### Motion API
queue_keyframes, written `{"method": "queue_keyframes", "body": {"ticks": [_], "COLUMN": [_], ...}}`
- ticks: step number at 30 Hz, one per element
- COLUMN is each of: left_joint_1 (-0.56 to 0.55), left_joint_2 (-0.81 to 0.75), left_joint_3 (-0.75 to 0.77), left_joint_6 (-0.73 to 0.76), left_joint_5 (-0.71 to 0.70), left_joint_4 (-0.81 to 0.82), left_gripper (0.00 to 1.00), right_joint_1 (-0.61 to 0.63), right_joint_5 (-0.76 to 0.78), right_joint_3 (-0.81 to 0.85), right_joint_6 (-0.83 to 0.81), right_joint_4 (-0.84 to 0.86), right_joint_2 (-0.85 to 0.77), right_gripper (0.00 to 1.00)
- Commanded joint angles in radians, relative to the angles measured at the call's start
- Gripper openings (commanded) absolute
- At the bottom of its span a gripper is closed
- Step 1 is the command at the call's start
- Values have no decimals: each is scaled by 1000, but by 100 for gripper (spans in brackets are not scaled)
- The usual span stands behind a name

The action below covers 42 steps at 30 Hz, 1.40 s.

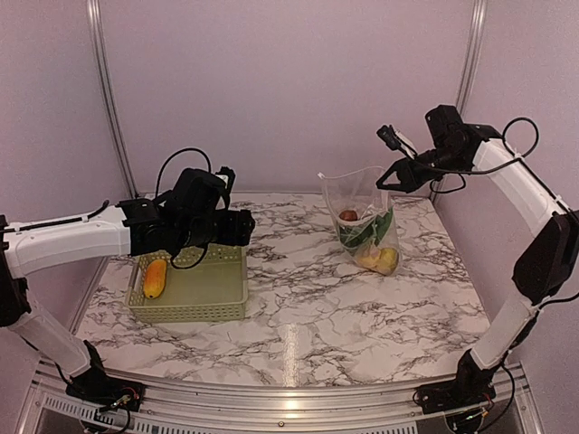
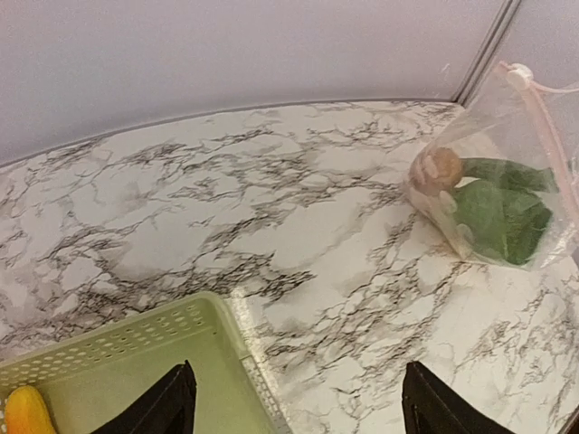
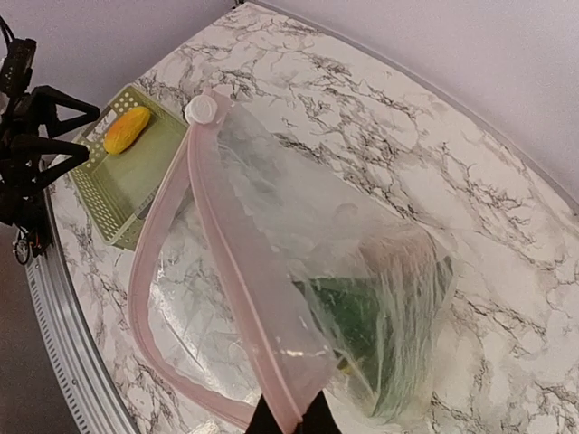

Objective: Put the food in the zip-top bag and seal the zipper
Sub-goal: Pick up the fake fruit from the bin.

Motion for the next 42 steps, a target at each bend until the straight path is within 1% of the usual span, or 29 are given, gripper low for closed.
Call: {"method": "queue_keyframes", "body": {"ticks": [1,4,6,12,18,23,29,38,42], "left_joint_1": [57,109,149,214,273,288,310,338,348], "left_joint_2": [-4,-6,1,42,127,190,259,332,359], "left_joint_3": [-46,-69,-75,-77,-64,-49,-27,-20,-23], "left_joint_6": [-31,-115,-147,-126,-95,-76,-49,-55,-61], "left_joint_5": [-226,-271,-268,-296,-304,-339,-365,-441,-454], "left_joint_4": [-291,-373,-412,-481,-521,-532,-545,-573,-573], "left_gripper": [80,80,80,79,77,77,73,75,75], "right_joint_1": [-8,-9,-8,-4,0,3,4,10,14], "right_joint_5": [-65,-72,-74,-75,-75,-75,-70,-66,-65], "right_joint_3": [-12,-20,-31,-64,-81,-86,-93,-97,-99], "right_joint_6": [-21,-23,-25,-26,-28,-30,-28,-30,-30], "right_joint_4": [21,19,18,23,25,23,23,22,19], "right_joint_2": [-43,-53,-63,-87,-99,-104,-110,-106,-107], "right_gripper": [0,0,0,0,0,0,0,0,0]}}
